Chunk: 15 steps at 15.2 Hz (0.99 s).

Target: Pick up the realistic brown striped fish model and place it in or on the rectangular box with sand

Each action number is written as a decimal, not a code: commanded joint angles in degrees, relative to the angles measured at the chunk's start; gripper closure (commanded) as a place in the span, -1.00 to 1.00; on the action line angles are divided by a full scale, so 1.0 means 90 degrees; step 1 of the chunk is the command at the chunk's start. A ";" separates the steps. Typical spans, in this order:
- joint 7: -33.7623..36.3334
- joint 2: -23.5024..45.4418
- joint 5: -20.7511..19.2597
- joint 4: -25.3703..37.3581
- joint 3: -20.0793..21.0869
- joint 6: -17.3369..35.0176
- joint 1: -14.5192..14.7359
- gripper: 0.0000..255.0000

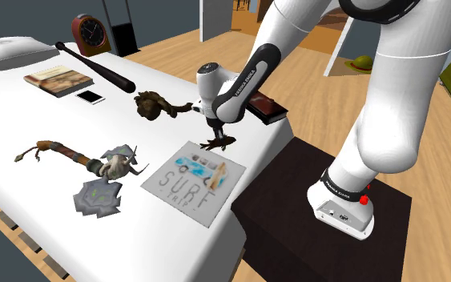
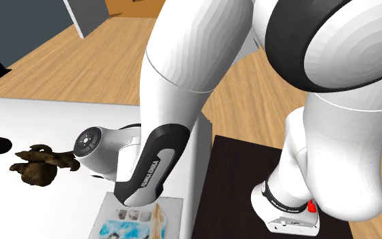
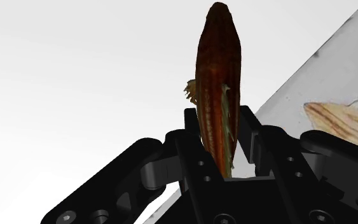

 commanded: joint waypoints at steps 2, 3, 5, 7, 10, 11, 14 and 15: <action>0.0000 0.0001 0.0000 -0.0001 -0.0001 0.0000 -0.0001 1.00; 0.0000 0.0001 0.0000 -0.0001 -0.0001 0.0000 -0.0001 1.00; 0.0000 0.0002 0.0000 -0.0001 -0.0001 0.0001 -0.0001 1.00; -0.0025 -0.0083 0.0021 -0.0010 0.0009 -0.0074 -0.0006 1.00; -0.0099 -0.0334 0.0087 -0.0027 0.0036 -0.0304 -0.0017 1.00; -0.0123 -0.0416 0.0109 -0.0030 0.0044 -0.0382 -0.0020 1.00; -0.0195 -0.0656 0.0172 -0.0030 0.0065 -0.0618 -0.0026 1.00; -0.0218 -0.0735 0.0193 -0.0027 0.0072 -0.0698 -0.0028 1.00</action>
